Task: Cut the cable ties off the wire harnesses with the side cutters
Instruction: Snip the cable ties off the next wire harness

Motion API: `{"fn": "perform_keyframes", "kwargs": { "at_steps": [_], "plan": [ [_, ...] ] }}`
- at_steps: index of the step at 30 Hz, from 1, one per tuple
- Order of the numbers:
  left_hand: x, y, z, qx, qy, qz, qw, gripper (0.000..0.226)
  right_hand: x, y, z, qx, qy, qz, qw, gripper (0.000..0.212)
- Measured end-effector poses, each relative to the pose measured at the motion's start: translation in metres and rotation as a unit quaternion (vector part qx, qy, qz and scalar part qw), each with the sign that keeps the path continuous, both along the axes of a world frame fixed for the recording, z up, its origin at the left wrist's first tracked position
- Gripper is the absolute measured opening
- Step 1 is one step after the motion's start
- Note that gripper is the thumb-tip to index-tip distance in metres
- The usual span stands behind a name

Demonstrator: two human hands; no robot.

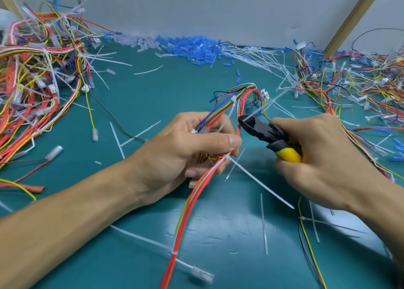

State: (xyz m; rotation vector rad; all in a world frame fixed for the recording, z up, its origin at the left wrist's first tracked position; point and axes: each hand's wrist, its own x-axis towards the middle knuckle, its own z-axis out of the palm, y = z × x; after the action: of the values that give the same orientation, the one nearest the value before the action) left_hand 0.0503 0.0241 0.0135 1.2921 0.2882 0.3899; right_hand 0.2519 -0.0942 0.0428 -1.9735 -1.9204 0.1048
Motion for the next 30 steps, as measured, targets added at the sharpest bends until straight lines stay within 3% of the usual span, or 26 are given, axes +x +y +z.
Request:
{"fn": "perform_keyframes", "kwargs": {
  "at_steps": [17,30],
  "plan": [
    [0.0006,-0.0088,0.0044,0.073,0.015,-0.022,0.997,0.02,-0.0024,0.0028,-0.0023,0.013,-0.031,0.016,0.999,0.012],
    [0.0006,-0.0064,0.0023,0.054,0.01,-0.039,0.998,0.021,-0.0003,0.0032,0.0006,0.012,-0.037,0.0,0.999,0.018]
  ]
}}
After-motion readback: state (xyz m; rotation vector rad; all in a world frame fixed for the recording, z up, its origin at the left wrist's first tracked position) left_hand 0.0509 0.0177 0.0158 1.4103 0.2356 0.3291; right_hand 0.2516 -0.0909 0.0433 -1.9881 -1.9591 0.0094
